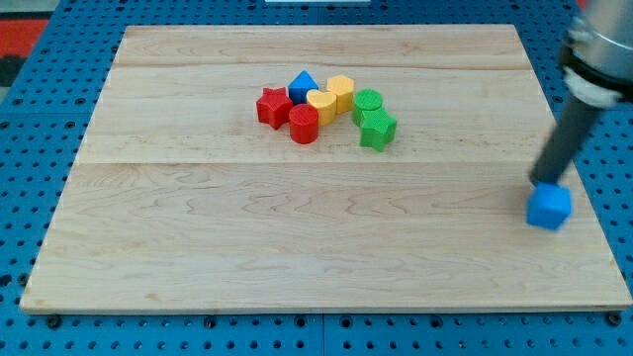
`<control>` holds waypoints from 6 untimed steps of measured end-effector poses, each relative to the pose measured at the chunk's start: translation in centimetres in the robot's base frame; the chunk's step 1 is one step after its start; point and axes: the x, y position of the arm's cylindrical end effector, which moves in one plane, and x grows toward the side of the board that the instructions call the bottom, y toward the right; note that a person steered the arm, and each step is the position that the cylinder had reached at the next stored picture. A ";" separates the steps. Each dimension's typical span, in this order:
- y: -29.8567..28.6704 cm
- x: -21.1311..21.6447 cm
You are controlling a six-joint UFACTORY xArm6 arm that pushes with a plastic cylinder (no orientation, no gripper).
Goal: Slide the blue cube towards the left side
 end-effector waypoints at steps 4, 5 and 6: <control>1.5 6.8; -3.7 5.8; -3.0 3.8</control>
